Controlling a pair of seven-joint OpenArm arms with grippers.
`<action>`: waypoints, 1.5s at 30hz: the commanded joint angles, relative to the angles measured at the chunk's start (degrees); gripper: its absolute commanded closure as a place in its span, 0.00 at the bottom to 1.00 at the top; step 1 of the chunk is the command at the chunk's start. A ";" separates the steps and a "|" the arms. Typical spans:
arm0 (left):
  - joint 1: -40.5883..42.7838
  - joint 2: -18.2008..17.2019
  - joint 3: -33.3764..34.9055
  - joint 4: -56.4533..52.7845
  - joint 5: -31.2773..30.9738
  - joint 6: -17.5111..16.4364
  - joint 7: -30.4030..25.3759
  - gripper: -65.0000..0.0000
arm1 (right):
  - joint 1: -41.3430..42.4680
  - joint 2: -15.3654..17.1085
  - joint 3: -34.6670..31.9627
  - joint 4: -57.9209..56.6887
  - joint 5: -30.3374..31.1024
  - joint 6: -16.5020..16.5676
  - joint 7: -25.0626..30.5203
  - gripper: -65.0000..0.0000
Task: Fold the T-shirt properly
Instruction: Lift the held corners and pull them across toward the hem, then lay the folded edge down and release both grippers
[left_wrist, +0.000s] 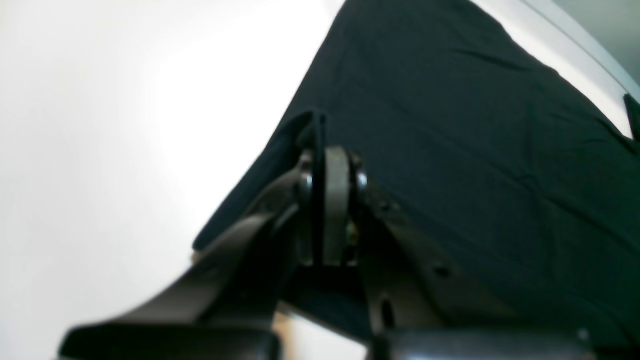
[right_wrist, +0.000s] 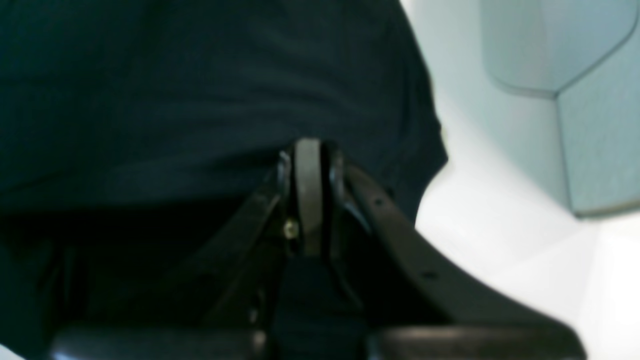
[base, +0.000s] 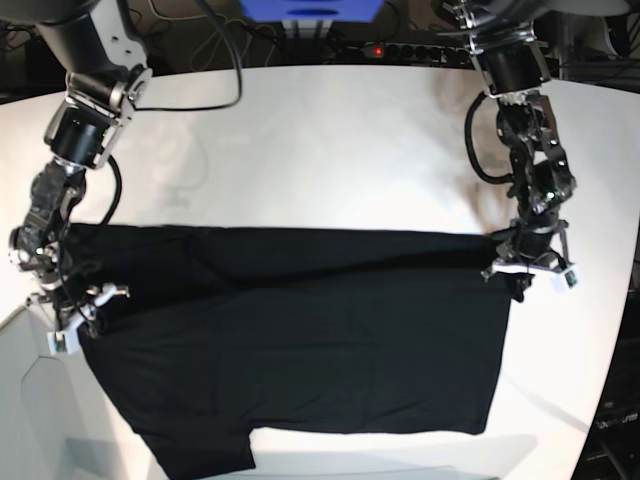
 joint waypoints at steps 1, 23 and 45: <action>-1.15 -0.66 -0.19 0.44 -0.07 0.08 -1.61 1.00 | 1.87 0.94 0.03 1.00 1.06 -1.14 1.90 1.00; -3.35 -1.19 -0.45 0.62 -0.07 0.17 -1.17 0.50 | 0.82 0.77 -0.06 1.35 1.06 -1.14 1.46 0.53; 1.49 -0.84 -6.43 -7.38 -0.33 -0.36 -1.69 0.41 | -12.11 -2.93 0.38 13.75 1.41 -0.88 1.63 0.38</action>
